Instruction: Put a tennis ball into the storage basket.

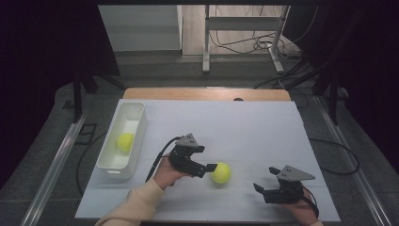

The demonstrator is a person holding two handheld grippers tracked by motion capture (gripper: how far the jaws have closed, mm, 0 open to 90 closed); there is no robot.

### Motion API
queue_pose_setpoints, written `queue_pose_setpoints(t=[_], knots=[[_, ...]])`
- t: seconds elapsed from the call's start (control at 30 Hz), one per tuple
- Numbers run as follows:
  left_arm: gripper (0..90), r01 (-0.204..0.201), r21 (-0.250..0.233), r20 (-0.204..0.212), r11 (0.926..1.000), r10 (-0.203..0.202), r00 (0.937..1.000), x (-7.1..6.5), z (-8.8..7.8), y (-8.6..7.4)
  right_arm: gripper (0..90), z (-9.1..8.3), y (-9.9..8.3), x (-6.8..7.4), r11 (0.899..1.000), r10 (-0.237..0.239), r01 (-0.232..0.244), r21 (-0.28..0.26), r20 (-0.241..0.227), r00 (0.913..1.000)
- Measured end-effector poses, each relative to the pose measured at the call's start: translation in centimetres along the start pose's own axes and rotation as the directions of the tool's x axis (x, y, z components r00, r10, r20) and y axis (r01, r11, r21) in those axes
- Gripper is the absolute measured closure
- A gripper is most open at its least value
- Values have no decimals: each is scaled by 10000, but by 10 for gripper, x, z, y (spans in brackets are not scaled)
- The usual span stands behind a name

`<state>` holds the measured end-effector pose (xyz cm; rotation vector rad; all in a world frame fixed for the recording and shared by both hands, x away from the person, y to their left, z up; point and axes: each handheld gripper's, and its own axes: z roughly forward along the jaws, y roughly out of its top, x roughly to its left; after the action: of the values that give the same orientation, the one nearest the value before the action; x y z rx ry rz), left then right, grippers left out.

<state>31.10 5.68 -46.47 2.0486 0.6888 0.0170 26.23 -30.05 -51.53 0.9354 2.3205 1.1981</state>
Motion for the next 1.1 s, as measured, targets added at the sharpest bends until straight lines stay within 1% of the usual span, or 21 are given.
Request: queue_pose_setpoints(t=[0.17,0.27,0.37,0.4,0.43,0.47,0.53,0.63,0.83,0.93,1.07,1.1], knots=[[139,-78,141,123,9999,77,9999,-3,10,2,128,0,0,0,10000,1,-1,-19,-9,10000],[139,-160,340,214,9993,153,9997,-5,18,3,128,0,0,0,10000,3,-3,-16,-8,10000],[138,-159,402,227,9991,150,9996,-6,22,3,128,0,0,0,10000,3,-3,-15,-6,10000],[138,-275,498,192,9984,266,9995,-6,24,3,128,0,0,0,10000,4,-4,-10,-4,10000],[138,-242,489,152,9985,234,9996,-7,27,2,128,0,0,0,10000,4,-4,-2,-4,10000],[138,-343,602,184,9976,332,9993,-7,28,2,128,0,0,0,10000,4,-4,1,-16,10000],[137,-284,698,227,9972,268,9994,-8,33,2,128,0,0,0,10000,-24,24,23,-17,10000],[132,-362,987,302,9945,333,9990,-9,40,0,128,0,0,0,10000,-12,12,16,-8,10000],[134,-280,1201,249,9924,252,9994,-9,48,-1,128,0,0,0,10000,-50,50,2,-33,10000],[125,-193,1505,233,9884,160,9996,-8,55,-2,128,0,0,0,10000,-42,42,3,-31,10000],[116,-186,1771,150,9840,162,9998,-8,63,-4,128,0,0,0,10000,-48,48,6,-26,10000],[116,-186,1771,150,9840,162,9998,-8,63,-4,128,0,0,0,10000,-47,47,9,-26,10000]])
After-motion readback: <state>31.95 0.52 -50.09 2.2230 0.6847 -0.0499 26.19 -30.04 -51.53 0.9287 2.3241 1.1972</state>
